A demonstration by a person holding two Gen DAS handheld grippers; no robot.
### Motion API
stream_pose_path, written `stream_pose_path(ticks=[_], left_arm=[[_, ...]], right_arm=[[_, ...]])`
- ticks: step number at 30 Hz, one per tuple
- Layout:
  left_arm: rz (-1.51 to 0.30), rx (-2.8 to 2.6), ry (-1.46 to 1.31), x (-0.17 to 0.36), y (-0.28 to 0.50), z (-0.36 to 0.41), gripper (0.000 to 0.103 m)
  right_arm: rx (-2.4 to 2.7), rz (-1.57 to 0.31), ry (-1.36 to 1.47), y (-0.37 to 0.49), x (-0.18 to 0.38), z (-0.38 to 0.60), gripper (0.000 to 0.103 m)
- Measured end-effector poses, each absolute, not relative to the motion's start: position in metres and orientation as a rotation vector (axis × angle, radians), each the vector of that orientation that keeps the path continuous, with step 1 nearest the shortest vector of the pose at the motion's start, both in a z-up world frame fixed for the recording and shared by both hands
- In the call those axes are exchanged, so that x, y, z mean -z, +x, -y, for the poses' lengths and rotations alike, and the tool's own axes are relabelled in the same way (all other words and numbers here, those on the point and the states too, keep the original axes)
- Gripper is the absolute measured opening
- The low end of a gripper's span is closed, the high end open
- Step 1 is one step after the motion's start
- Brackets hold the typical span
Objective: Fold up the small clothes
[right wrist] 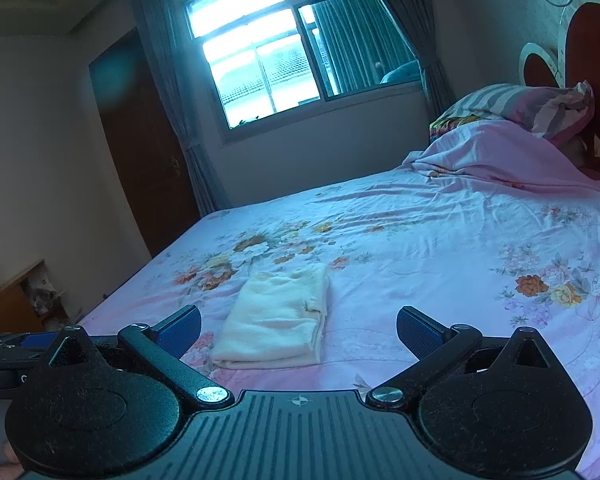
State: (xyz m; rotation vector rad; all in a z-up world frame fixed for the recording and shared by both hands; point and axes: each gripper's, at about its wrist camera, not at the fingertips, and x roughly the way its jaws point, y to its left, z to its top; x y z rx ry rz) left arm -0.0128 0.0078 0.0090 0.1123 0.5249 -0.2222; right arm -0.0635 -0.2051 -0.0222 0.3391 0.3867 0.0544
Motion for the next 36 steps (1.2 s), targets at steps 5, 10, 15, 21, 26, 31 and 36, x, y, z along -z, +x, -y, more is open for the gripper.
stream_pose_path(ticks=[5, 10, 15, 21, 26, 31, 36], left_arm=[[-0.526, 0.203, 0.095, -0.0105, -0.0124, -0.0124, 0.102], [-0.522, 0.197, 0.093, -0.0109, -0.0122, -0.0147, 0.102], [-0.522, 0.199, 0.094, -0.0112, -0.0127, -0.0157, 0.102], [-0.515, 0.199, 0.087, -0.0124, -0.0133, -0.0165, 0.102], [-0.51, 0.196, 0.086, -0.0148, -0.0123, -0.0164, 0.102], [-0.512, 0.198, 0.089, -0.0147, -0.0112, -0.0157, 0.102], [-0.511, 0.2, 0.088, -0.0145, -0.0106, -0.016, 0.102]], right_arm=[[-0.06, -0.39, 0.343, -0.0623, 0.0234, 0.2041, 0.103], [-0.059, -0.391, 0.342, -0.0617, 0.0233, 0.2043, 0.103], [-0.062, -0.395, 0.339, -0.0606, 0.0244, 0.2037, 0.103], [-0.061, -0.394, 0.34, -0.0599, 0.0247, 0.2033, 0.103], [-0.064, -0.395, 0.341, -0.0582, 0.0265, 0.2026, 0.103], [-0.062, -0.397, 0.341, -0.0574, 0.0272, 0.2018, 0.103], [-0.061, -0.401, 0.345, -0.057, 0.0291, 0.2037, 0.103]])
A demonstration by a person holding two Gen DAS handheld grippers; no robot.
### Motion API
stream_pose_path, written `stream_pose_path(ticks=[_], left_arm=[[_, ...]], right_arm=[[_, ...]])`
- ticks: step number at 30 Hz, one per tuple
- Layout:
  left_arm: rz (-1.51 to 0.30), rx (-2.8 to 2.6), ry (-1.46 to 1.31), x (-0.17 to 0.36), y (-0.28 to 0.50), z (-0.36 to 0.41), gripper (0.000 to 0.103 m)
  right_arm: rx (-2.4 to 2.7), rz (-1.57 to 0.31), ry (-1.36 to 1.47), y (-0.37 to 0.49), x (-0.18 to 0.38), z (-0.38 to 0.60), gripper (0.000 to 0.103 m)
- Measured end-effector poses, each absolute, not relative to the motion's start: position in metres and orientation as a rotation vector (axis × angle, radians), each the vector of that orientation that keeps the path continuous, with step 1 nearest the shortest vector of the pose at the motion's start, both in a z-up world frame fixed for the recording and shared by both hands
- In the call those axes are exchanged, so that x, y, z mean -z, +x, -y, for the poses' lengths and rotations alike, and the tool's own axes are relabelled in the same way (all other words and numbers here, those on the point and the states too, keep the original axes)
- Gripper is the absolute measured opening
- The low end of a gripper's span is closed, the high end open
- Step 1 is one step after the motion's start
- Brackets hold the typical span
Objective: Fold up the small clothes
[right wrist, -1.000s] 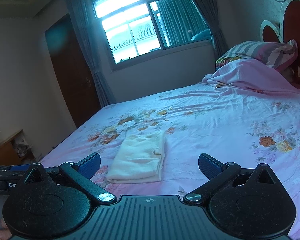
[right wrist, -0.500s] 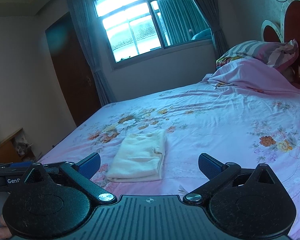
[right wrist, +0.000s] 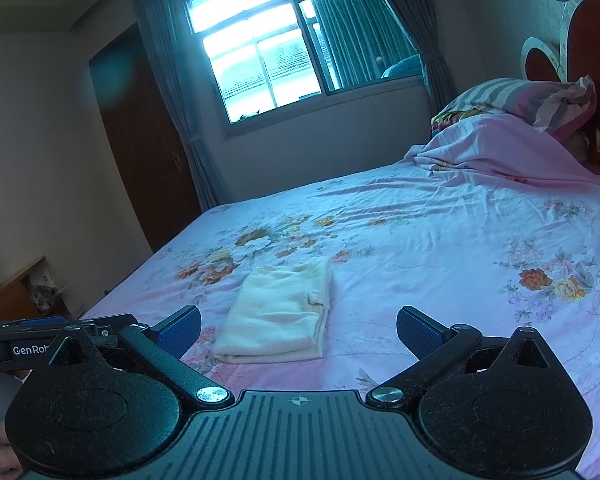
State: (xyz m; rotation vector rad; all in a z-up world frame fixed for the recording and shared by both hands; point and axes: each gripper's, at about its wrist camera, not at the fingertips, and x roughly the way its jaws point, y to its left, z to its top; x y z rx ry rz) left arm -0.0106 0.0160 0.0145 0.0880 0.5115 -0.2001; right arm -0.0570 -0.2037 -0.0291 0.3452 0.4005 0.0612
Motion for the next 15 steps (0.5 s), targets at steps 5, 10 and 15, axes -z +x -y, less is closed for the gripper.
stream_pose_path(ticks=[5, 10, 15], left_arm=[[-0.515, 0.21, 0.092, -0.014, -0.006, -0.015, 0.102], [-0.527, 0.234, 0.082, -0.011, 0.005, -0.015, 0.101], [-0.538, 0.227, 0.059, -0.007, 0.022, -0.016, 0.095]], right_arm=[[-0.059, -0.408, 0.349, -0.056, 0.032, 0.204, 0.103], [-0.049, -0.415, 0.346, -0.051, 0.037, 0.204, 0.103], [-0.052, -0.438, 0.33, -0.037, 0.042, 0.201, 0.103]])
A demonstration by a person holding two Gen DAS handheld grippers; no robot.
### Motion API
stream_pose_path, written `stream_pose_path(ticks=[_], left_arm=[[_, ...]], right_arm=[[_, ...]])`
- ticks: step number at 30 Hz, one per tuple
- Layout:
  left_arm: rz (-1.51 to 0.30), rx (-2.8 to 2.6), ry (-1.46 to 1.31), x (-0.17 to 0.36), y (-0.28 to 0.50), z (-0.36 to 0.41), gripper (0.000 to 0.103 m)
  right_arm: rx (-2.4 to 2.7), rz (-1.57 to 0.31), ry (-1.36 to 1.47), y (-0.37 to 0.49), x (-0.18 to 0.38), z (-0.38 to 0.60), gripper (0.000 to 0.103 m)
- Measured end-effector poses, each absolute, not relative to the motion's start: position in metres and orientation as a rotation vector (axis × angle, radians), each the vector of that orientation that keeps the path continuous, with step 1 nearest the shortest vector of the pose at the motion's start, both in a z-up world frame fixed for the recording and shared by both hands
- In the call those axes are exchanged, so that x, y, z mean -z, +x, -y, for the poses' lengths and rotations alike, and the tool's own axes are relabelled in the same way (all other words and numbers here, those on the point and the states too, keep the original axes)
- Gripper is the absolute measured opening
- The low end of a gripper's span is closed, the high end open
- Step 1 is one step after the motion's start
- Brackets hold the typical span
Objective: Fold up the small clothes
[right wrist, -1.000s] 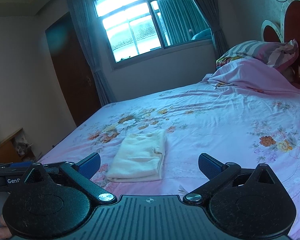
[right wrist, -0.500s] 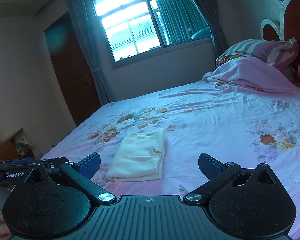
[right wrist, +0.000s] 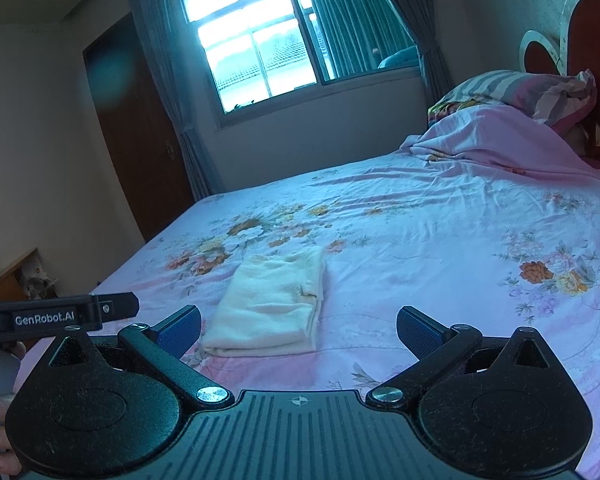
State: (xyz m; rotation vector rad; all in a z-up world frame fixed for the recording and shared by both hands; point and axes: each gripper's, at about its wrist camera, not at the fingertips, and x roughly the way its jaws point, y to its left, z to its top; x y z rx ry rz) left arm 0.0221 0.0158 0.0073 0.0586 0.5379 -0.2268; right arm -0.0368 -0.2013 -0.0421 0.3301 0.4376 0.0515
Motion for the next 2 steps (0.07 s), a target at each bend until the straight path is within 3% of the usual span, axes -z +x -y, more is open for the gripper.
stream_pose_path(ticks=[2], left_arm=[[-0.547, 0.23, 0.047, -0.0059, 0.0339, -0.0161, 0.101]], right_arm=[[-0.055, -0.444, 0.314, -0.027, 0.0439, 0.199, 0.103]])
